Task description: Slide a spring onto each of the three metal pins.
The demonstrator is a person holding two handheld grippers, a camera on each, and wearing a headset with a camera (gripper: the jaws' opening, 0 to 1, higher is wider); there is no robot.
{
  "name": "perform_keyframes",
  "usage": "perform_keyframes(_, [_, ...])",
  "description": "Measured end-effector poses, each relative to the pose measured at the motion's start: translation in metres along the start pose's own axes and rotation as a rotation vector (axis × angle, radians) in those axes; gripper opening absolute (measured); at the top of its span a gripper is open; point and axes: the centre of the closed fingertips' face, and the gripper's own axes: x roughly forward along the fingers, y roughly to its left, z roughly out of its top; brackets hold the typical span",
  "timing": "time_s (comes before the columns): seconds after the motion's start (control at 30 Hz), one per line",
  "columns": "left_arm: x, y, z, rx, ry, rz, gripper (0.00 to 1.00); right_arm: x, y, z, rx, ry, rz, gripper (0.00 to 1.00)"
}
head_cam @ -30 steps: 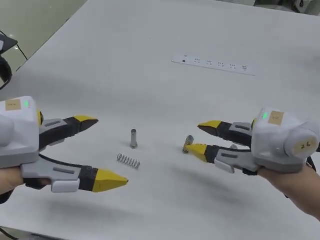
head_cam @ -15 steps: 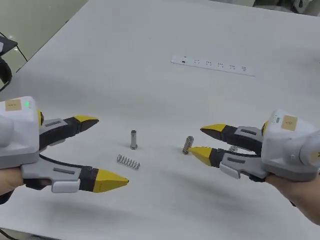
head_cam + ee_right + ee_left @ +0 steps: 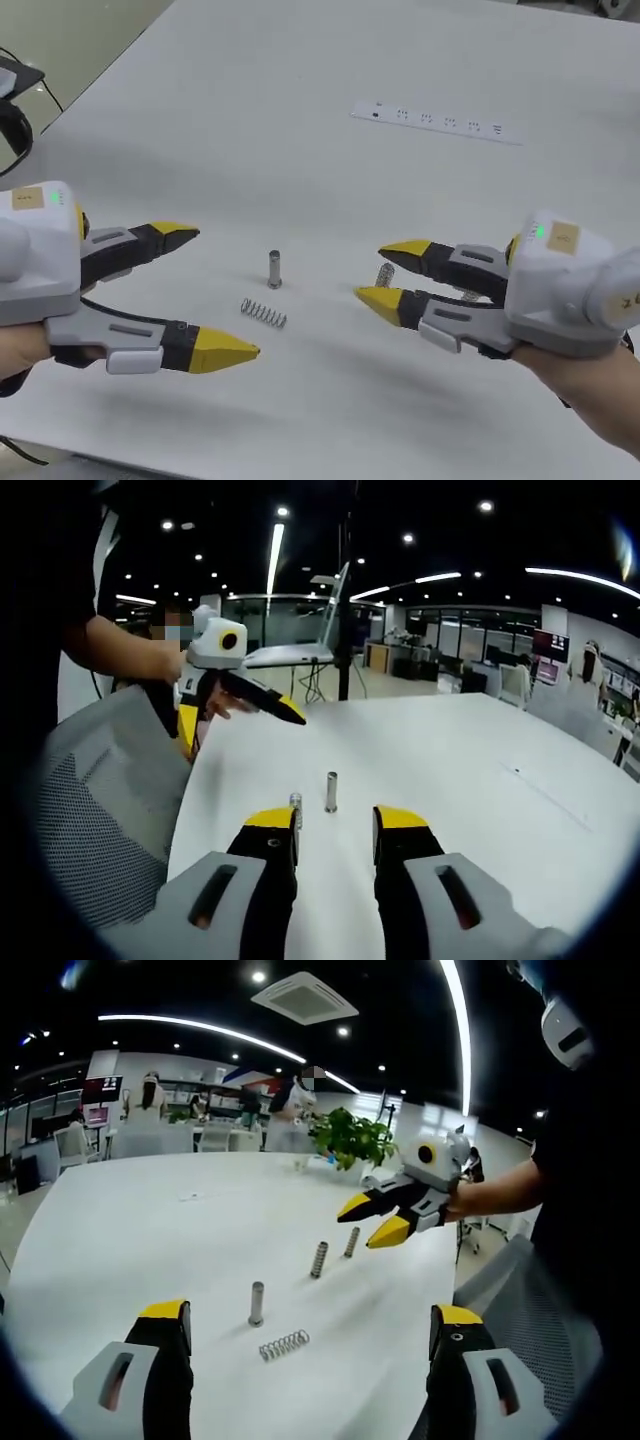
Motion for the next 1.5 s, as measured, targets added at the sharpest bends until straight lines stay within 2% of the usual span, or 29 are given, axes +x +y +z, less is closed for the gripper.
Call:
perform_keyframes(0.37, [0.000,0.001,0.000,-0.002,-0.002,0.002,0.96,0.022,0.015,0.017,-0.027,-0.026,0.045,0.26])
perform_keyframes(0.83, [-0.004,0.001,0.000,-0.004,-0.008,0.010,0.96,0.051,0.040,0.022,-0.047,-0.025,0.113,0.23])
perform_keyframes(1.03, [-0.007,0.002,-0.002,-0.005,-0.006,0.016,0.96,0.064,0.049,0.016,-0.050,-0.006,0.141,0.22])
perform_keyframes(1.23, [-0.008,0.002,-0.003,-0.004,-0.005,0.015,0.96,0.079,0.054,0.000,-0.051,0.037,0.160,0.21])
perform_keyframes(1.5, [-0.009,0.002,-0.003,-0.005,-0.004,0.016,0.96,0.092,0.052,-0.023,-0.051,0.106,0.166,0.19])
